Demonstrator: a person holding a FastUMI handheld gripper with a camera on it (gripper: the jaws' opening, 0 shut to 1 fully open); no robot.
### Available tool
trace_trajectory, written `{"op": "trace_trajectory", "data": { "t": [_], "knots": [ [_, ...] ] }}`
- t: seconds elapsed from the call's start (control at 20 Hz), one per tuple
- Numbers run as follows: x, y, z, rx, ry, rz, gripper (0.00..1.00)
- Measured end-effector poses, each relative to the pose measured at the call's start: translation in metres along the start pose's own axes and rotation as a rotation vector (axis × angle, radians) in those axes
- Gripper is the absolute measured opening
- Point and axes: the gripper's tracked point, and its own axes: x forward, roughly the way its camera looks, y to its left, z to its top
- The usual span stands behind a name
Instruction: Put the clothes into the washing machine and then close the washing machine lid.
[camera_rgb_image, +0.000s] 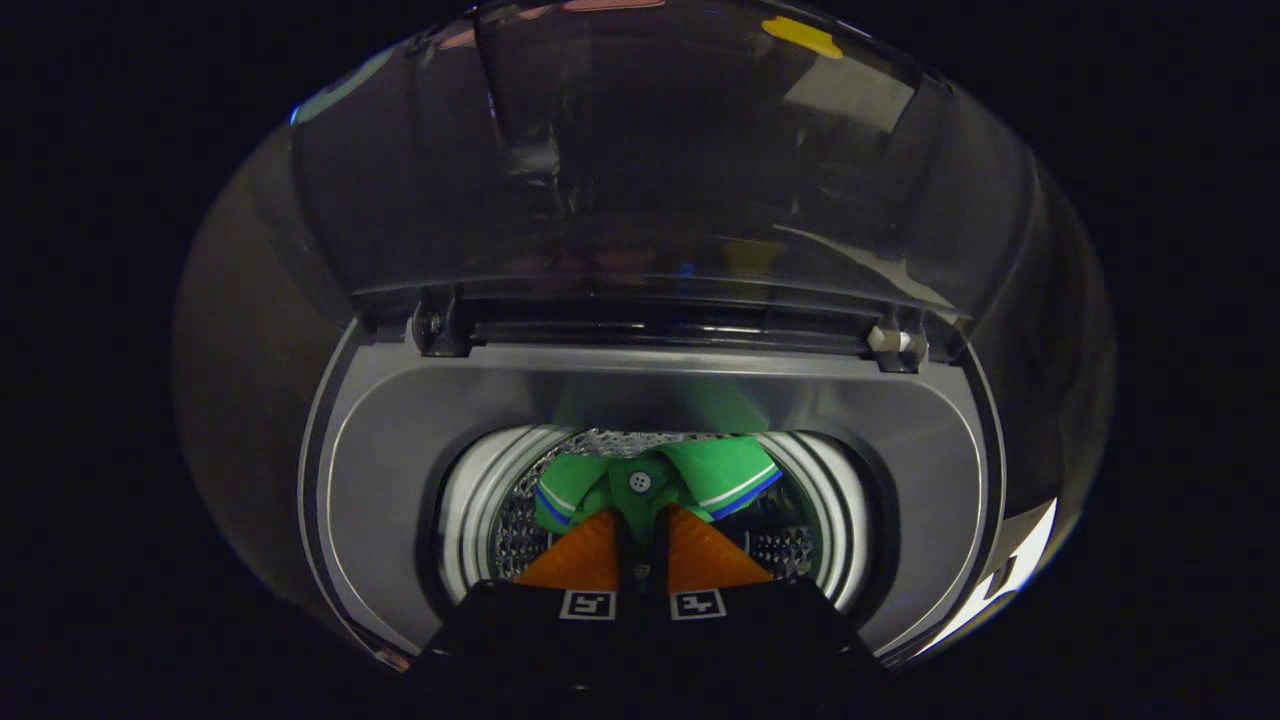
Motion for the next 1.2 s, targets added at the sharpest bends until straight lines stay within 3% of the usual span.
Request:
{"op": "trace_trajectory", "data": {
  "t": [0.15,0.25,0.4,0.65,0.85,1.2],
  "knots": [
    [0.006,-0.007,-0.008,-0.010,0.036,-0.043,0.06],
    [0.009,-0.017,-0.020,-0.012,0.095,-0.082,0.44],
    [0.009,-0.008,-0.023,0.006,0.095,-0.027,1.00],
    [-0.007,-0.011,-0.016,0.027,0.069,-0.031,1.00],
    [-0.046,-0.018,0.001,0.020,0.020,-0.048,1.00],
    [-0.130,-0.017,0.079,0.047,-0.139,-0.050,1.00]
  ]
}}
